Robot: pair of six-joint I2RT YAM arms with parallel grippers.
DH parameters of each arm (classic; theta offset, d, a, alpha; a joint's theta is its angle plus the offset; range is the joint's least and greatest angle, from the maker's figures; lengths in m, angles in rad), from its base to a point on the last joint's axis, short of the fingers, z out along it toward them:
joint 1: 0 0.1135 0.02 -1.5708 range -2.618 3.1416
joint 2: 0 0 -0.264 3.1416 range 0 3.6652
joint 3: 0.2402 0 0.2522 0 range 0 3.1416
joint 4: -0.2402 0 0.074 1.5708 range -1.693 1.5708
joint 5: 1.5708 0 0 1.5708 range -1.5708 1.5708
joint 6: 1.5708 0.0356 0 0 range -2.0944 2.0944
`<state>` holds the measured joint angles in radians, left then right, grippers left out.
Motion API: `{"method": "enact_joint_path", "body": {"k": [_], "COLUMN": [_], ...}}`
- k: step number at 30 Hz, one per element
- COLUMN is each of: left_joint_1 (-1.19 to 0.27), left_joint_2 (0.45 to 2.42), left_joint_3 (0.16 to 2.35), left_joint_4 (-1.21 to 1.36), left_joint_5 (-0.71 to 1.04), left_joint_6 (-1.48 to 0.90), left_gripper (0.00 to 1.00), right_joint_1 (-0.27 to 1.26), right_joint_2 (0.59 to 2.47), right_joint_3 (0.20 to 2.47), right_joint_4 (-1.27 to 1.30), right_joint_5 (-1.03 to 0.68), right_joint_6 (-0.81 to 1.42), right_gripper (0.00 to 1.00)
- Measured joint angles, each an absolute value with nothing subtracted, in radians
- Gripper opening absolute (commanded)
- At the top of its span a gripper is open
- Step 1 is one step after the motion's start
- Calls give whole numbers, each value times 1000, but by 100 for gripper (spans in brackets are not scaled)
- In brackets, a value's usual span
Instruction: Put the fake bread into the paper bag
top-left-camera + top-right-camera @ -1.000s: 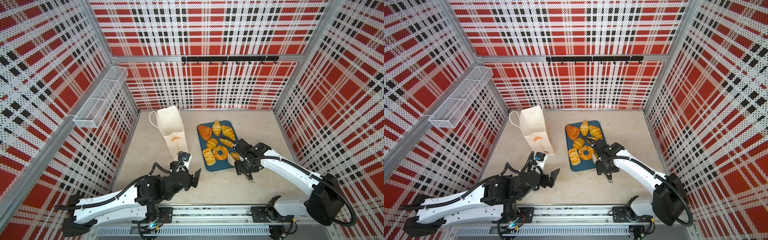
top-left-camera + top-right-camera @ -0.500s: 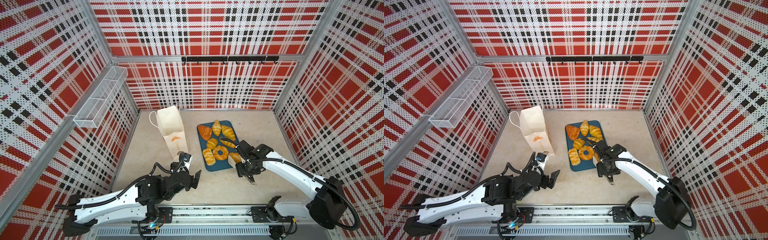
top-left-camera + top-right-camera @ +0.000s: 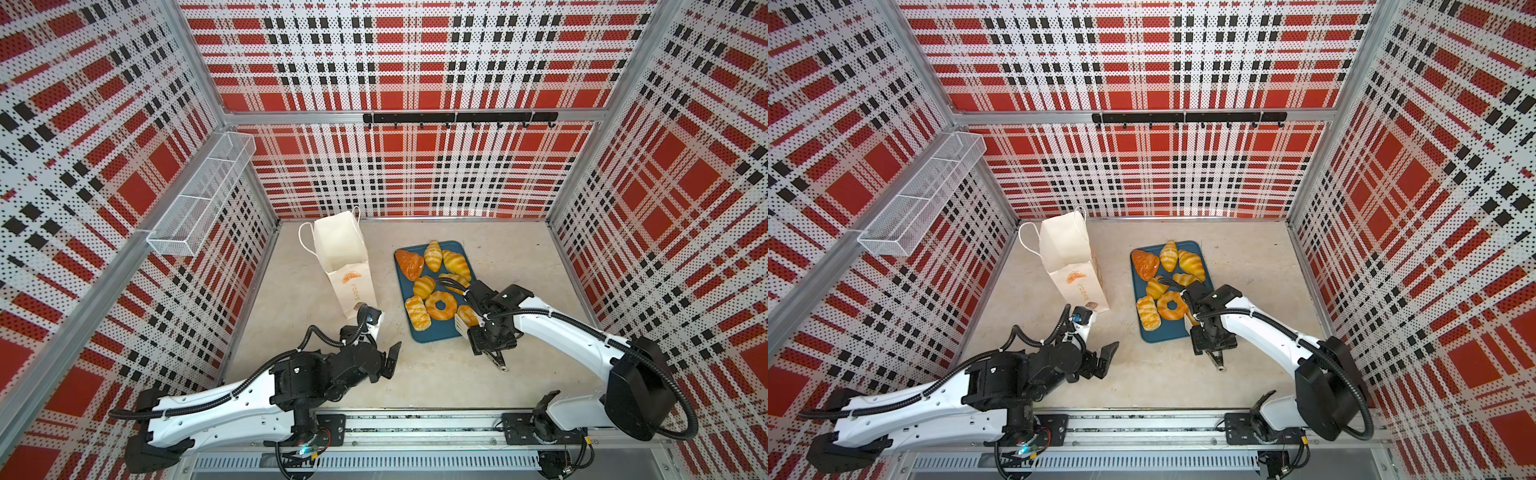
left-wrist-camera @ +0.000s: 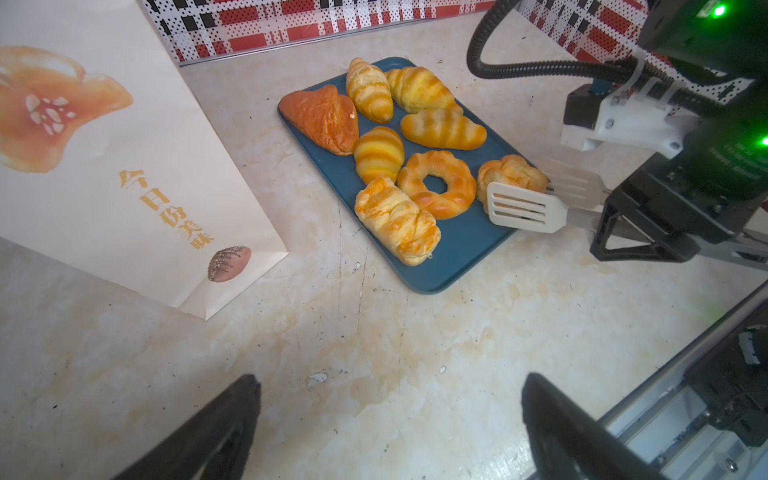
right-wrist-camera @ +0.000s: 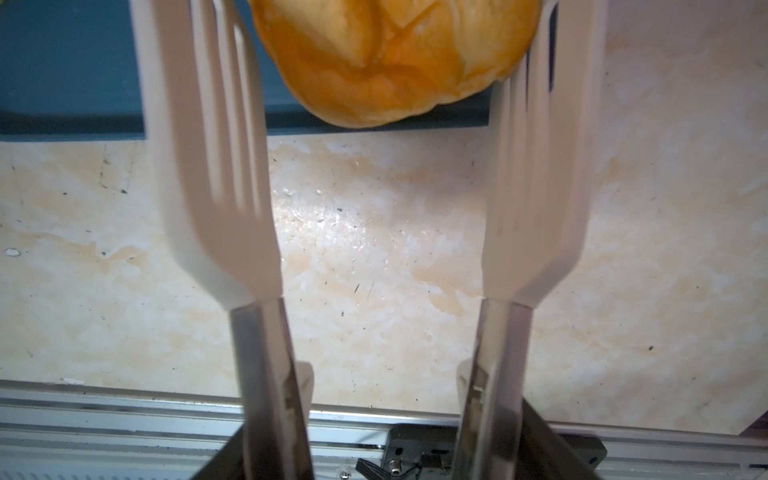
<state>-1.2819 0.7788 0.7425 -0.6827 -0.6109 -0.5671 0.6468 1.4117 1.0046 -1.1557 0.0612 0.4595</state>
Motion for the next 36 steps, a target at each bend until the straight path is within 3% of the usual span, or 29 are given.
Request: {"method": "enact_joint_path", "body": {"k": [10,20,36], "left_joint_1": [-1285,-1287,-1293], "left_joint_2": [778,756,725], "left_joint_3": [743,741,733], "left_joint_4": [-690,-710,-726], "left_joint_5": [-610,-611,-625], "left_joint_6": [-578,-587,-612], "left_gripper": [99,100,99], "right_joint_1": [647,647,648], "right_joint_2": [1471,1499,1388], "right_joint_3": [1061,1069,1067], "right_joint_4": [-1160,-1184,-1186], "right_joint_5": [82,105,110], "right_joint_6": [435,407,400], "right_gripper": [68,49,43]}}
